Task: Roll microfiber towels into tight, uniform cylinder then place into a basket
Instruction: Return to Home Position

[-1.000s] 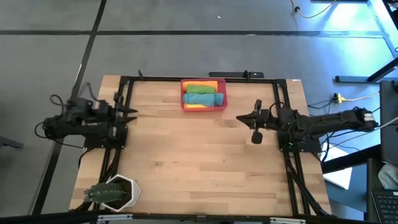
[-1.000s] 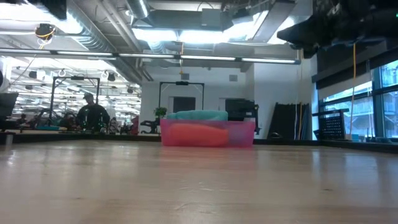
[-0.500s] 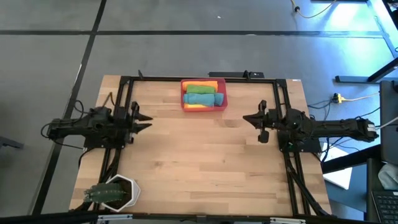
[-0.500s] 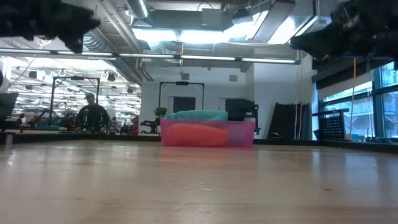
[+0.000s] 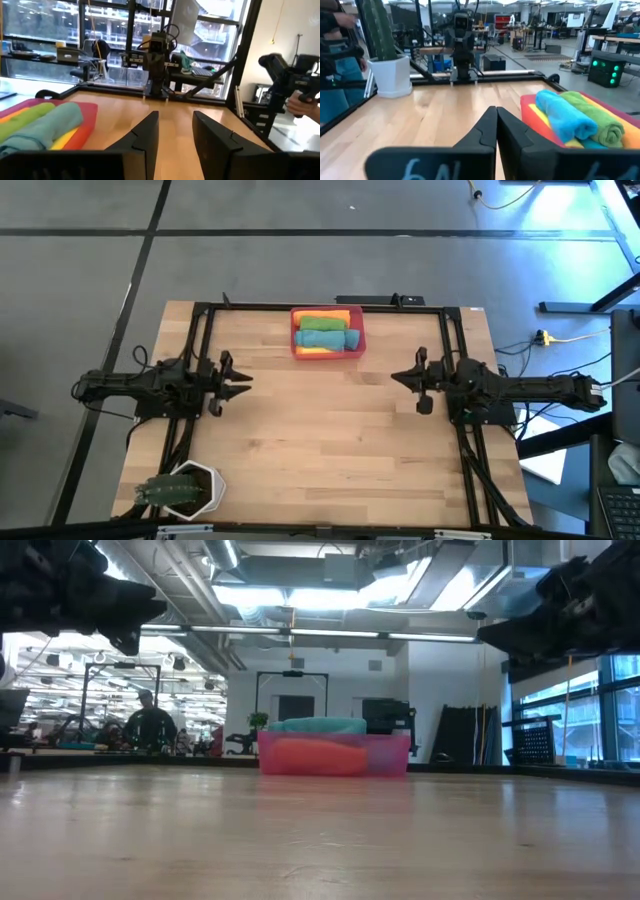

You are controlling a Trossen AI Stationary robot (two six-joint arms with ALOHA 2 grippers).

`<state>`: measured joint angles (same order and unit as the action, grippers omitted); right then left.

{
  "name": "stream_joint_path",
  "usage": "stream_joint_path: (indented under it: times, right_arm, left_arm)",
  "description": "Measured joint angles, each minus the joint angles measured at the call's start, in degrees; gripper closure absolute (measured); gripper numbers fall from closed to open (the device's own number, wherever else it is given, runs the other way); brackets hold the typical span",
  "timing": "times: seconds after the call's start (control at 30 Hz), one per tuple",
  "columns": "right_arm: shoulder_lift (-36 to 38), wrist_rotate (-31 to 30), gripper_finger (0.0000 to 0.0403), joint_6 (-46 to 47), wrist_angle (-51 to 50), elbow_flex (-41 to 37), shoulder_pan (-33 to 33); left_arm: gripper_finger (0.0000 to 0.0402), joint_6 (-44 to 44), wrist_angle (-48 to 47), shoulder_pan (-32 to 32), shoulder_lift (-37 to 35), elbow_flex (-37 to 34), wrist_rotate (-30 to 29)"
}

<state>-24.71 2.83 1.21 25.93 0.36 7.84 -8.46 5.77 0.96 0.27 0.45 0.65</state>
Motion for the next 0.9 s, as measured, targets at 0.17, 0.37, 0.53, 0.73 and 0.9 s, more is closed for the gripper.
stream_joint_path:
  times: [0.17,0.37,0.53,0.73,0.9]
  right_arm:
    - [0.0,-0.1,0.0399,-1.6,-1.7,0.0,0.0]
    - [0.0,0.7,0.0390,-1.8,-1.8,0.0,0.0]
    - [0.0,4.8,0.0399,-3.4,-2.6,0.0,0.0]
    - [0.0,-1.2,0.0382,-3.9,-4.7,0.0,0.2]
    - [0.1,-7.4,0.0374,1.6,-4.8,0.0,0.2]
  left_arm:
    - [0.0295,1.5,0.0,0.0,0.0,0.0,-0.1]
    - [0.0295,6.8,-0.2,0.0,-0.1,0.0,2.7]
    - [0.0295,9.8,-0.3,0.0,-0.1,0.0,3.2]
    - [0.0309,8.8,-4.5,0.0,0.0,0.0,2.9]
    - [0.0344,7.6,-4.3,0.0,0.0,0.0,4.0]
